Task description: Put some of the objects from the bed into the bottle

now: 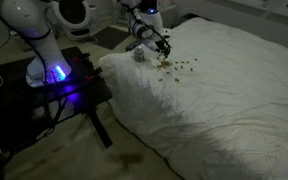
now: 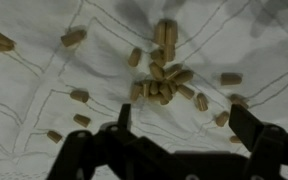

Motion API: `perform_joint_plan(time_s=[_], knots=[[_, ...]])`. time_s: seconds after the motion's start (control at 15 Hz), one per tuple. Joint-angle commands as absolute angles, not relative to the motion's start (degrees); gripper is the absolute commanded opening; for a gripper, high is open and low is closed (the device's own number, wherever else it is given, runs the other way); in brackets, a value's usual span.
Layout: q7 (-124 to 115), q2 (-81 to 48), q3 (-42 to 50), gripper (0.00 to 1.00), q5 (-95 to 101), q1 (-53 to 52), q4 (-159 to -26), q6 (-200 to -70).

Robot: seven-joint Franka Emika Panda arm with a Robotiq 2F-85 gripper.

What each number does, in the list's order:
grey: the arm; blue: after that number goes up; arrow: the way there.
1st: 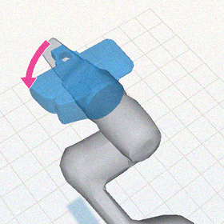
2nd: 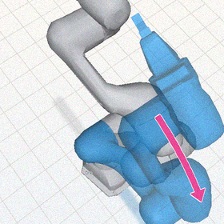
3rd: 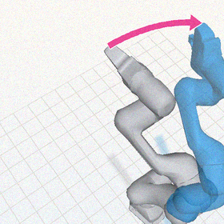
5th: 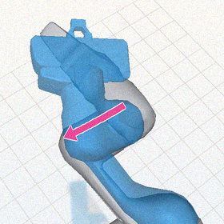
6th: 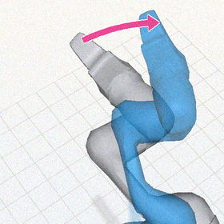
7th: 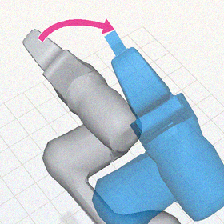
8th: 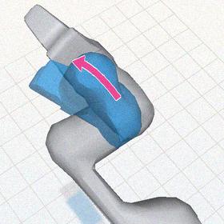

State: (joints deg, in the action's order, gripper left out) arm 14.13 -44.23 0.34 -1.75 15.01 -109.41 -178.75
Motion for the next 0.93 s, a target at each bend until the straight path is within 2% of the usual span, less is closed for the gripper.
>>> perform_joint_plan(time_s=[0.0,0.87], knots=[[11.3,-48.51,1.5,1.0,-0.24,14.37,-103.51,-176.52],[10.39,-60.11,3.49,1.0,0.23,13.13,-90.14,-176.66]])
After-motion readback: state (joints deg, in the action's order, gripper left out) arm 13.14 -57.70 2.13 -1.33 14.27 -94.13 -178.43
